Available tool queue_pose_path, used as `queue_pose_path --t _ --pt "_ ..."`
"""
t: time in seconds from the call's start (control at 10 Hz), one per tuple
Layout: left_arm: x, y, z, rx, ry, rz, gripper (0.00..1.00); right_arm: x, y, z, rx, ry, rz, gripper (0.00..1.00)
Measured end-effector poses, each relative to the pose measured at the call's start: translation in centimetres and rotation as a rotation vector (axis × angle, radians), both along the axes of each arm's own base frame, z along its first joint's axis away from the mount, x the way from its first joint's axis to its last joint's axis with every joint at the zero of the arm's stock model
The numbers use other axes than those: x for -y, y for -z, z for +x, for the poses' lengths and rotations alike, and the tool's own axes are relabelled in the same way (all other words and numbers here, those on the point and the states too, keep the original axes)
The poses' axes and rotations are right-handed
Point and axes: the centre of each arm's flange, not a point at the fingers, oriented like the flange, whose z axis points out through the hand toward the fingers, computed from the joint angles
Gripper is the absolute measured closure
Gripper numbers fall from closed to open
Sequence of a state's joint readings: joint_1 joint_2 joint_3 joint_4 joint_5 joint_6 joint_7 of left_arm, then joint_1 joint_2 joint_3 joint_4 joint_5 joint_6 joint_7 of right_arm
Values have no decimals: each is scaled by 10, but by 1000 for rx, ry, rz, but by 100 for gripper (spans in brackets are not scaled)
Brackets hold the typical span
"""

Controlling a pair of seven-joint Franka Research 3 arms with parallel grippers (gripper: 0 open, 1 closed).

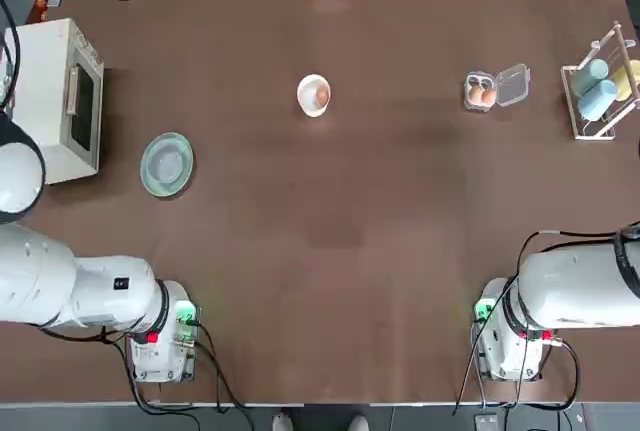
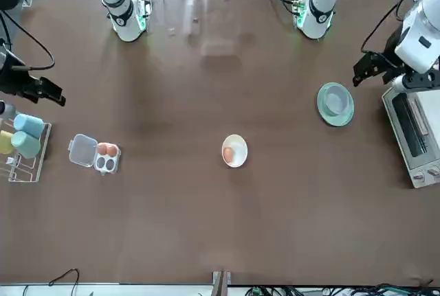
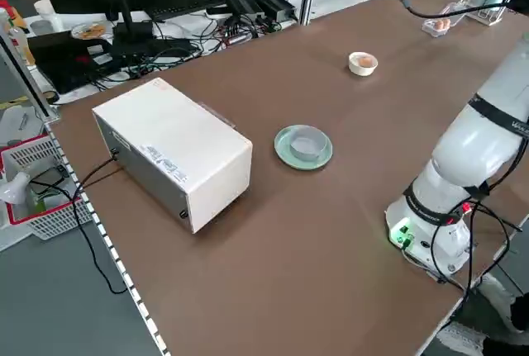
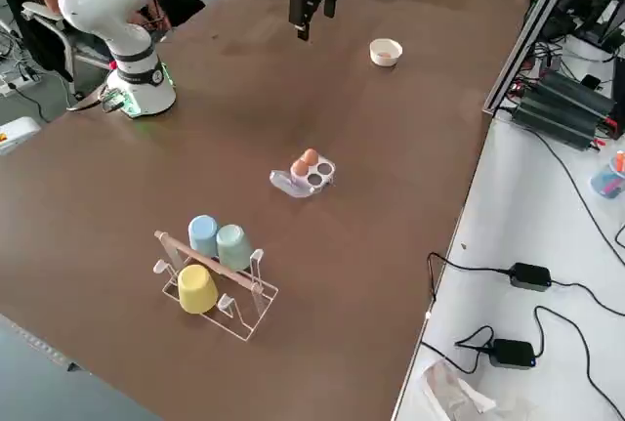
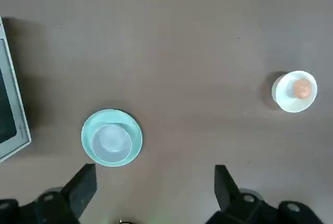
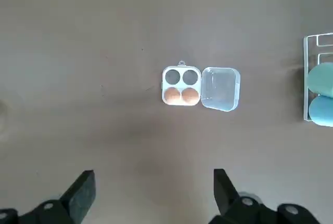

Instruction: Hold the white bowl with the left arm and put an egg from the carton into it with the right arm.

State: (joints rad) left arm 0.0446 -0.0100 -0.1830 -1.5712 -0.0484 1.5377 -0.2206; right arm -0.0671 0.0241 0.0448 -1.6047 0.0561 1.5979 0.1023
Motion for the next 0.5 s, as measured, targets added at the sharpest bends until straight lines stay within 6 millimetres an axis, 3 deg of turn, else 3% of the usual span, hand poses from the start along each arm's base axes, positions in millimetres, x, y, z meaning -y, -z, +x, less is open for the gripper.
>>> queue_pose_path --t 0.5 --pt "-1 5 3 -6 2 17 0 -4 0 0 -1 9 0 0"
